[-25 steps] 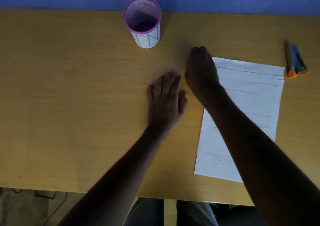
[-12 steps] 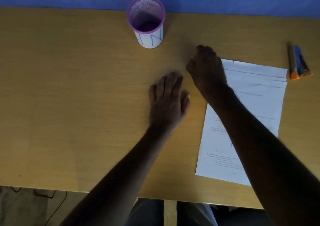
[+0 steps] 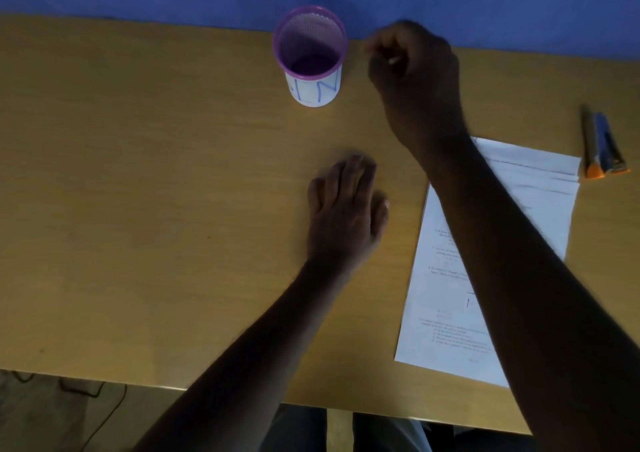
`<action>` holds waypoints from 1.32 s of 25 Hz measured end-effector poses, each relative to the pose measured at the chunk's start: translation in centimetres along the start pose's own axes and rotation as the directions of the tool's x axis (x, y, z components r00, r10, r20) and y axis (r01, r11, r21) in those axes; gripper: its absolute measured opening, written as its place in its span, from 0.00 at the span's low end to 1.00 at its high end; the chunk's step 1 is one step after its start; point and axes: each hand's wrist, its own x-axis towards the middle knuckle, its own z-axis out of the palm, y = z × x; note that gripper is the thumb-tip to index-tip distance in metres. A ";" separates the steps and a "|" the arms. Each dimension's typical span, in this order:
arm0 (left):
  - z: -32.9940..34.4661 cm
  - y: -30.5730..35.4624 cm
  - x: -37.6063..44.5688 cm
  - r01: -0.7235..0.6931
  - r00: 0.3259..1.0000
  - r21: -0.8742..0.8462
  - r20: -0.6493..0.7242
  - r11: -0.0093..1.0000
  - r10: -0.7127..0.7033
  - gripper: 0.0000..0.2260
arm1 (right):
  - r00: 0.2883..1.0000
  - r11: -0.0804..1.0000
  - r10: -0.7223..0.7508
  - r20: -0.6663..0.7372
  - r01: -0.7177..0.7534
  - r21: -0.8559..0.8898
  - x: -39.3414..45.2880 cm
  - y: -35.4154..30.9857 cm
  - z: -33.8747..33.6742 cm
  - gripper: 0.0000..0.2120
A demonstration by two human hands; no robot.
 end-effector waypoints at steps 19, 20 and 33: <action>0.0 0.0 0.0 -0.010 1.000 0.001 -0.010 1.000 0.010 0.25 | 0.929 0.992 0.125 -0.348 -0.126 0.021 -6.9 2.4 -1.0 0.07; 0.0 -0.1 0.1 -0.026 1.000 0.001 -0.006 1.000 0.026 0.25 | 0.911 0.976 0.202 -0.361 -0.216 0.002 -9.6 3.9 -2.1 0.08; -0.7 3.3 0.1 0.016 0.994 -0.038 0.109 0.999 -0.011 0.27 | 0.651 0.583 0.603 -0.461 -0.754 -0.302 -24.5 13.1 -11.6 0.26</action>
